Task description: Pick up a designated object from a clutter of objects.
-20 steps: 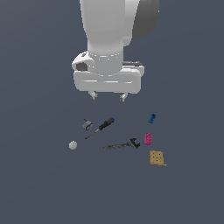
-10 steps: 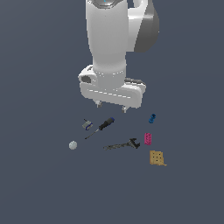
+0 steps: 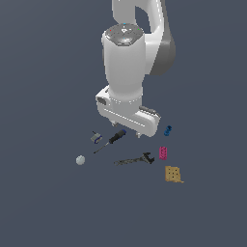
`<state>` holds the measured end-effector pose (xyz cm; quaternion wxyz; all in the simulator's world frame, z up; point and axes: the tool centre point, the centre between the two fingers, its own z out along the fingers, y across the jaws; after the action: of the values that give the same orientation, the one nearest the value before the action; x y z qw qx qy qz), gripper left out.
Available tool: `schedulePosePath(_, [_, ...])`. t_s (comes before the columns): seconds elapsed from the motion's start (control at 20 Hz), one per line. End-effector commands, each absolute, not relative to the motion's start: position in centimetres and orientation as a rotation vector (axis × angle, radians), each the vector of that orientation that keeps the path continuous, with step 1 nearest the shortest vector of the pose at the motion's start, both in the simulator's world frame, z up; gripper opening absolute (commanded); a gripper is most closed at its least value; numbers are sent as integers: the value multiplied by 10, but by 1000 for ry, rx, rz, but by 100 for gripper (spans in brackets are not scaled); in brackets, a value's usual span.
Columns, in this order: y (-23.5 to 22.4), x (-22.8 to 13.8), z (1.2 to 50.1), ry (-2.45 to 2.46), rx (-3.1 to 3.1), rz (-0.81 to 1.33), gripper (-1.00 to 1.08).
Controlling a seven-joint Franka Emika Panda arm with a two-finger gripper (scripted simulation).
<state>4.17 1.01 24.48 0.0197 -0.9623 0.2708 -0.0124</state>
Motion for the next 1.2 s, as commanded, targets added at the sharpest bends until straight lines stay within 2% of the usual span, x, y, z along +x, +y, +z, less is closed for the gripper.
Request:
schedulePosePath(0.0, [13,44,234,932,-2959,-34,100])
schedulePosePath(1.15, [39,56,128,1710,-2610,0,100])
